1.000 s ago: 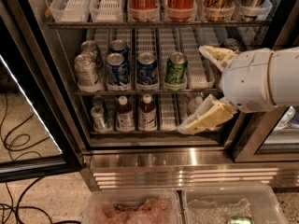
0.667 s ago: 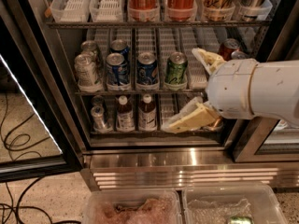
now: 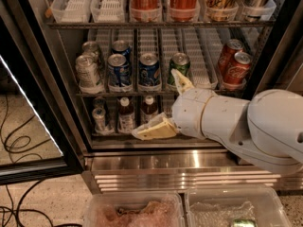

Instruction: Pick pepsi can from middle shelf of fridge

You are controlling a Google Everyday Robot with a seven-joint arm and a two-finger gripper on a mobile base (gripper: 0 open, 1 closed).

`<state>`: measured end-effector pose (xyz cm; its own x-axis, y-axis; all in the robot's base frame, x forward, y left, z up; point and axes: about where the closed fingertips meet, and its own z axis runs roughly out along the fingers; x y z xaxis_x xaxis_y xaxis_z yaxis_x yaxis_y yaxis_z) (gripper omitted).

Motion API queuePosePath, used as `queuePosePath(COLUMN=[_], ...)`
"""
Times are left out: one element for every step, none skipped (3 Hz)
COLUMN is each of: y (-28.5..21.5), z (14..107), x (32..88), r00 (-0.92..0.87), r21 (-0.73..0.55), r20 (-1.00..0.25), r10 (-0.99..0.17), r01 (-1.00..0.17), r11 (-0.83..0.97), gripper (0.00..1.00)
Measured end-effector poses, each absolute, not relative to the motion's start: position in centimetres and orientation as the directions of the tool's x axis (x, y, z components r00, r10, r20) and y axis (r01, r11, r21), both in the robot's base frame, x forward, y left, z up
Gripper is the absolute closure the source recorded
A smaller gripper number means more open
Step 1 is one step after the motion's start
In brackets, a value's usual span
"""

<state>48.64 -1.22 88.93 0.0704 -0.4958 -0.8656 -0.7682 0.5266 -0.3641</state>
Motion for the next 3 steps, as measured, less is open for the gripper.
queuePosePath(y=[-1.3,-1.1,-1.2], z=[88.8,88.9,86.7], x=[48.8,48.8,48.3], r00=[0.069,0.074,0.046], r21=[-0.363,-0.362,-0.324], r20=[-0.866,-0.872,-0.894], r10=[-0.495,-0.485,-0.445], r01=[-0.767,-0.763,-0.752], r11=[0.529,0.535,0.574], gripper=[0.00,0.00,0.00])
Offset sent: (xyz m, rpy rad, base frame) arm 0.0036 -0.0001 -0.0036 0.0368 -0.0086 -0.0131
